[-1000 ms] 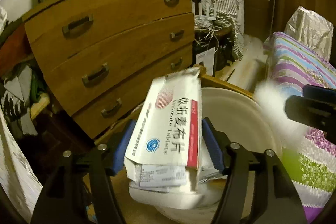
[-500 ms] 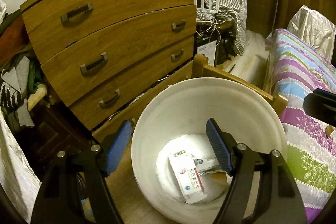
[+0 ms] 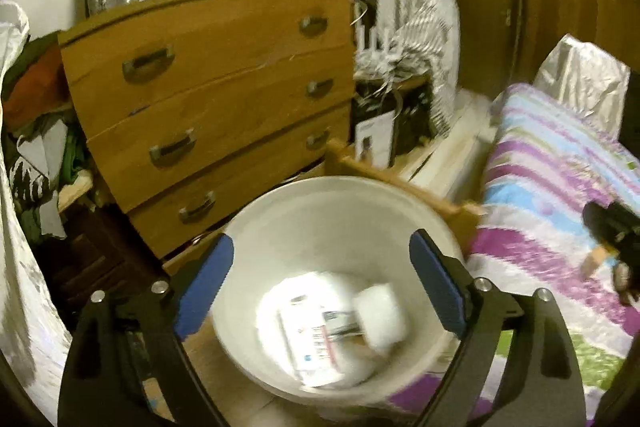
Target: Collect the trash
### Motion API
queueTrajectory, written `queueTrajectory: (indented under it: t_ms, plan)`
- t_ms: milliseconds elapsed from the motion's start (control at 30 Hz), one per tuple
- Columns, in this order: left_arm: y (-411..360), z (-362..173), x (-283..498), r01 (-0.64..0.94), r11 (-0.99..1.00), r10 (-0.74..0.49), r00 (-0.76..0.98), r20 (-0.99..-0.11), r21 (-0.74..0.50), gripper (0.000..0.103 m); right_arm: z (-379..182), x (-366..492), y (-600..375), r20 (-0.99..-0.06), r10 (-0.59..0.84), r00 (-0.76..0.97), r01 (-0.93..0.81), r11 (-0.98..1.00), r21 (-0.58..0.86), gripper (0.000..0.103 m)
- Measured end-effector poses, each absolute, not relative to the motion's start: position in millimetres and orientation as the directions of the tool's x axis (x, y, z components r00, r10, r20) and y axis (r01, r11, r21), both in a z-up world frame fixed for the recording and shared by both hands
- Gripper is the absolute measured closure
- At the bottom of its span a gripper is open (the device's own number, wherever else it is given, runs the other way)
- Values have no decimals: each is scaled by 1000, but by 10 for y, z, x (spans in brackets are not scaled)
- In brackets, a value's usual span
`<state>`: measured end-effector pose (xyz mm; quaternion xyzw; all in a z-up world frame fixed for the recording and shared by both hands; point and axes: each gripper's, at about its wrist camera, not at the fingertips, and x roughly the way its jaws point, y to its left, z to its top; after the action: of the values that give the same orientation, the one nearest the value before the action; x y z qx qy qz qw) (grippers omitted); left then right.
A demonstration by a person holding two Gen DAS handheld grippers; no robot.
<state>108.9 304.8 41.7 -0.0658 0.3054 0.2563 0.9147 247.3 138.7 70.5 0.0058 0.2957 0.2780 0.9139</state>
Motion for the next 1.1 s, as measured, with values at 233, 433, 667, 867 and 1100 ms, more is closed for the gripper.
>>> queueTrajectory:
  t_ms: [233, 433, 667, 867, 1100]
  plan:
    - [2174, 362, 1082, -373, 927, 327, 762, -559, 34, 7, 315, 2507, -229, -564, 373, 737, -264, 927, 268, 23]
    - [1579, -8, 1231, -234, 968, 237, 738, -631, 90, 7, 165, 2498, -1365, -564, 268, 781, -180, 962, 208, 12]
    - [1244, -404, 1365, -180, 978, 202, 653, -730, 110, 7, 113, 3340, -1791, -712, 255, 655, -405, 913, -46, 10]
    - [1194, -513, 1486, -180, 978, 194, 616, -764, 103, 7, 111, 3945, -1499, -825, 198, 530, -586, 789, -187, 15]
    - [1188, -714, 1551, -173, 982, 155, 550, -820, 69, 7, -9, 4076, -1130, -852, 100, 513, -609, 742, -280, 50]
